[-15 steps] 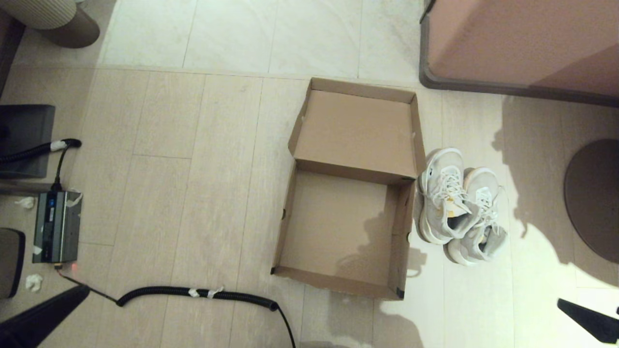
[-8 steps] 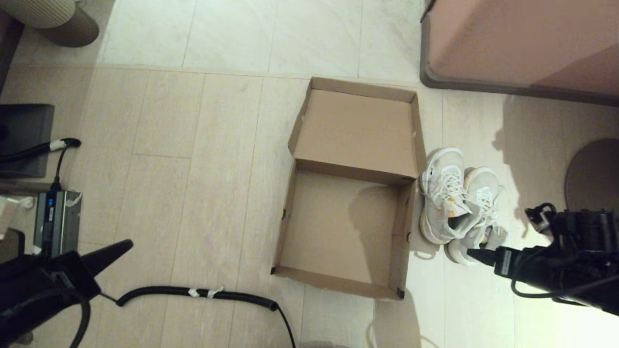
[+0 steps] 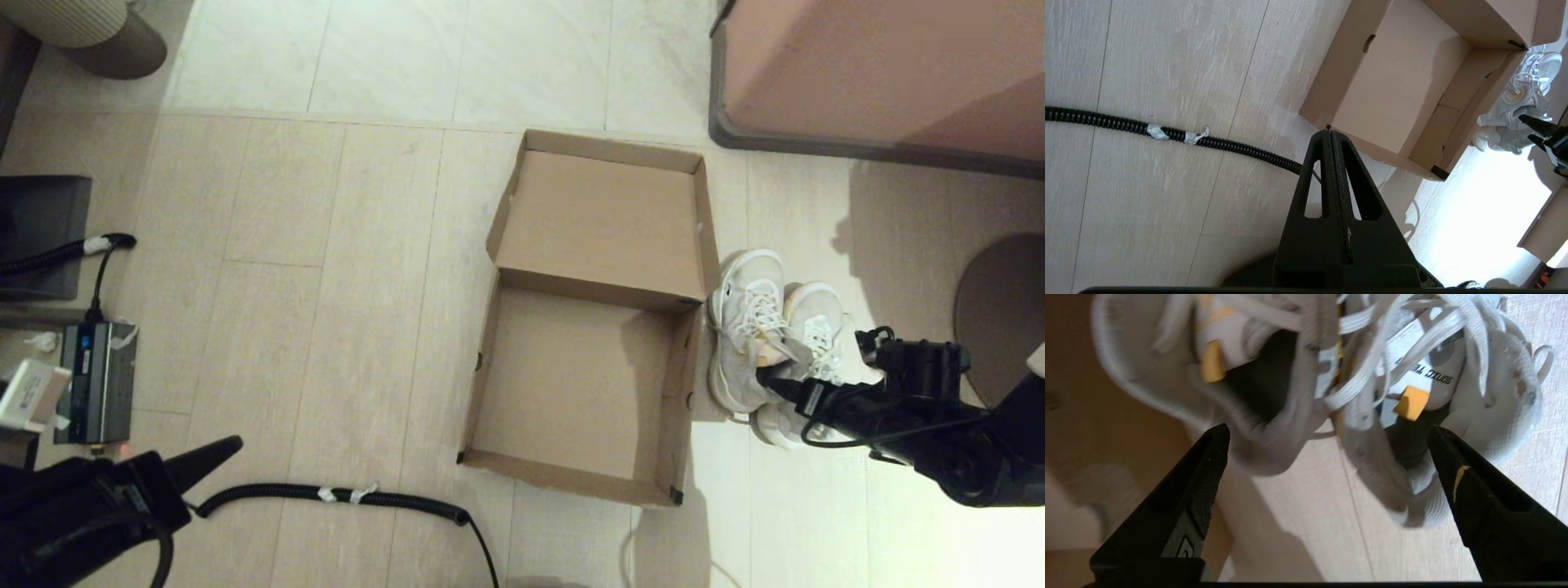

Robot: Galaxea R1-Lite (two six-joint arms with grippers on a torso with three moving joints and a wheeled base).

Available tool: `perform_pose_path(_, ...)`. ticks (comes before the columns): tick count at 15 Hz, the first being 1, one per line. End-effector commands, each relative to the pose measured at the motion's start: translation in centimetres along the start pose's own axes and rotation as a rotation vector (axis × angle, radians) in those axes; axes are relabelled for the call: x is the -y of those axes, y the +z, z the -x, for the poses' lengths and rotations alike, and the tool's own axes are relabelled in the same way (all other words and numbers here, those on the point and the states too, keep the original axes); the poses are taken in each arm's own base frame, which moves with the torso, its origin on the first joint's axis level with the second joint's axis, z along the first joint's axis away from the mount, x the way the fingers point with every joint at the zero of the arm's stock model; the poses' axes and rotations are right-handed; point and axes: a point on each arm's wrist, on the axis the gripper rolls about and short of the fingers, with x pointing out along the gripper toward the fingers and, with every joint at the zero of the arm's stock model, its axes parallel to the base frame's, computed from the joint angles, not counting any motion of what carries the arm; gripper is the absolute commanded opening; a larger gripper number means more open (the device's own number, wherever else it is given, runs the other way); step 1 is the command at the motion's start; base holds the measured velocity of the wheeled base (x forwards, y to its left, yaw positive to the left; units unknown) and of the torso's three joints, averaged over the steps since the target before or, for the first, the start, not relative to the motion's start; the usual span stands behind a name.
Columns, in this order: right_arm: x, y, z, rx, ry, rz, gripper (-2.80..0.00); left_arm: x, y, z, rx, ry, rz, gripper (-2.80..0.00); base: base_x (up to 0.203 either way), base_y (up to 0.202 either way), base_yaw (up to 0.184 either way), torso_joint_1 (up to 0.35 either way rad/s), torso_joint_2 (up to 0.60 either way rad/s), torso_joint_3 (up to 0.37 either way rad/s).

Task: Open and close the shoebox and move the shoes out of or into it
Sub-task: Put the shoes into the shoe box

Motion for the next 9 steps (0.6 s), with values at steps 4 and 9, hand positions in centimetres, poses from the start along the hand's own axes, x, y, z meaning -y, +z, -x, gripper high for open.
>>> perform_pose_path(4,1.3,-0.3,-3.2,0.003,-0.021,-0.01,0.0,-0.1,-0.2,0.1,-0.003,0.003,0.005,-2.8,0.0,0.0,0.0,0.0,0.0,0.0)
perform_pose_path(9,1.2,1.2,-4.6,0.061,-0.009,-0.012,-2.8,-0.3,-1.0,0.4,-0.021,0.009,0.008,-2.8,0.0,0.0,0.0,0.0,0.0,0.0)
